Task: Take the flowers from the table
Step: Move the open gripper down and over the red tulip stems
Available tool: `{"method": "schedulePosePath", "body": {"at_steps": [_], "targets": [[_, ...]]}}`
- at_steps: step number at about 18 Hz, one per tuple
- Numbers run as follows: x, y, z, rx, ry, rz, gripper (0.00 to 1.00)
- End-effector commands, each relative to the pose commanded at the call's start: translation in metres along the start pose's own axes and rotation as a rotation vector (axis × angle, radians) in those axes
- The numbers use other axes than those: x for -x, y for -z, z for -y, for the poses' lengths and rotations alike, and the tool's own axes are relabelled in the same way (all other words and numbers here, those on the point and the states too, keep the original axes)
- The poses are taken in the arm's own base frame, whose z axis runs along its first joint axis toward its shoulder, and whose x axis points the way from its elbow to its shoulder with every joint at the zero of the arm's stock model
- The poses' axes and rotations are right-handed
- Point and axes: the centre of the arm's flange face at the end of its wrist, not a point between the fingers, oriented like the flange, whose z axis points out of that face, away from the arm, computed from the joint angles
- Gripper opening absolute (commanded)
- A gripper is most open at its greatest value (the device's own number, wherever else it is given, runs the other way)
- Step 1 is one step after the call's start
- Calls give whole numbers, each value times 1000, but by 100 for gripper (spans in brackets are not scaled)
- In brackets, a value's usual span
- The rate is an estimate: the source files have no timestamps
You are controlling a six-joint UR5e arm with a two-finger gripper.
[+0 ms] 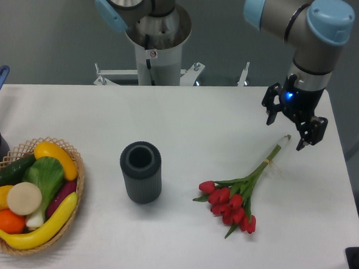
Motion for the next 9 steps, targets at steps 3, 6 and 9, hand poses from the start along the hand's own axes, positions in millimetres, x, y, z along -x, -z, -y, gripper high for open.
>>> {"method": "schedulePosePath", "body": {"at_steps": [3,6,9], "targets": [[-1,-22,14,-5,15,-33,100],[-1,-55,25,-6,20,-86,100],[-1,-79,35,-7,35,-109,100]]}}
